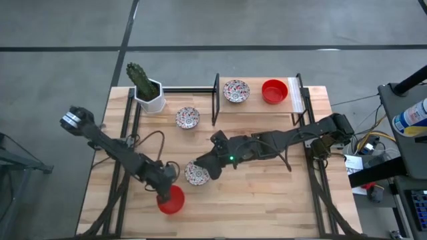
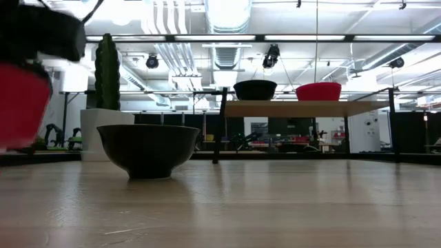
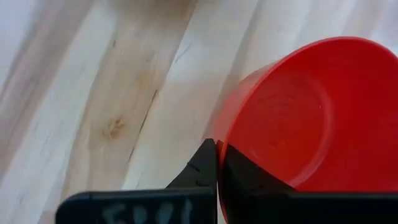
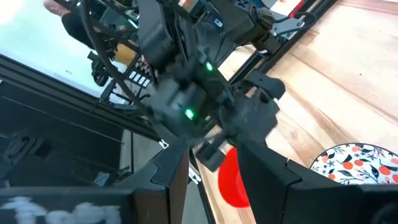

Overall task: Pick & Place Mini bowls
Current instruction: Stack the red bowl on top of the other red bowls on the shelf

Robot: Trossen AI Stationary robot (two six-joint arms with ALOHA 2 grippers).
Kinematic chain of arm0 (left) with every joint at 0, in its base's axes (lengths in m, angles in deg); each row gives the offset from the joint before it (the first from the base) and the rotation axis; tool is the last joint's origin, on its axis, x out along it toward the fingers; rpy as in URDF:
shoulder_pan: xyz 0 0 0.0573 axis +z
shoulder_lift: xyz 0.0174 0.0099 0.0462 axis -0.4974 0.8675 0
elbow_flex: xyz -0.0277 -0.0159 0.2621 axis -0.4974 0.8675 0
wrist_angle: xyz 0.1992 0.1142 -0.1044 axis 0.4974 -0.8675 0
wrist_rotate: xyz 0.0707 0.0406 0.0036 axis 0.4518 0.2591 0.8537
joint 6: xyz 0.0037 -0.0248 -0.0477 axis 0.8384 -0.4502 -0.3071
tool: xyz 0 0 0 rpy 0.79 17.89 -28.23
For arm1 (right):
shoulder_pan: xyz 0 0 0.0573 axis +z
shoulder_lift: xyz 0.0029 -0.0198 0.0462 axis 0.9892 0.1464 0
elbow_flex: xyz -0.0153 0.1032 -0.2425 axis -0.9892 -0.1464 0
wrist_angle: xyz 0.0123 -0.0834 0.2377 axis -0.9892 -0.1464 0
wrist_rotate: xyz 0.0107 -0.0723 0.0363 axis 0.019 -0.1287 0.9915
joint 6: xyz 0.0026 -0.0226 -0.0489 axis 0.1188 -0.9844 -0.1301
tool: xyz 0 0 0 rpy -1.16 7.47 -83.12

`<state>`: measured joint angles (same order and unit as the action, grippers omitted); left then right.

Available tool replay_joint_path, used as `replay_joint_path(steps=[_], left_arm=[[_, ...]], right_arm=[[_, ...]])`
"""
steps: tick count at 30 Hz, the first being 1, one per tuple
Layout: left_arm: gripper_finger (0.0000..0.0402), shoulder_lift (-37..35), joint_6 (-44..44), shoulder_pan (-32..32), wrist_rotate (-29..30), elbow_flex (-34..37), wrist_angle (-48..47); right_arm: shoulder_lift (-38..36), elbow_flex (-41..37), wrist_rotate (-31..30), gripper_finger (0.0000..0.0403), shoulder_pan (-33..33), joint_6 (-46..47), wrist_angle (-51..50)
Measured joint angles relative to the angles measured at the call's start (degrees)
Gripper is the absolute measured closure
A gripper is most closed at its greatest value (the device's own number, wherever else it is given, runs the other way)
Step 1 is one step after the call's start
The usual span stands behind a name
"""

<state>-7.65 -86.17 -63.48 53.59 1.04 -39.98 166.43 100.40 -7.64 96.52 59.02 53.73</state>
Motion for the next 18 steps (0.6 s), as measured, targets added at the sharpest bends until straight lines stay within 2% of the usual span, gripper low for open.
replay_joint_path(steps=[3,7,11,14,18], left_arm=[[0.0400,-4.2,-1.6,0.0,3.2,0.0,-0.8],[0.0400,-10.4,-3.3,0.0,9.8,0.0,-1.5],[0.0401,-15.7,-9.1,1.0,13.8,-1.2,-9.5],[0.0401,-17.9,-14.6,2.8,14.2,-3.3,-18.1],[0.0401,-19.4,-15.5,4.7,17.3,-6.7,-24.7]], right_arm=[[0.0,0.0,0.0,0.0271,0.3,0.4,0.4],[0.0,0.0,1.5,0.0271,0.6,6.3,0.4],[0.0,0.1,1.4,0.0271,0.3,13.2,-2.2],[0.0,1.5,-2.9,0.0271,0.0,18.8,-6.2],[0.0,3.0,-9.9,0.0271,-0.3,19.0,-7.7]])
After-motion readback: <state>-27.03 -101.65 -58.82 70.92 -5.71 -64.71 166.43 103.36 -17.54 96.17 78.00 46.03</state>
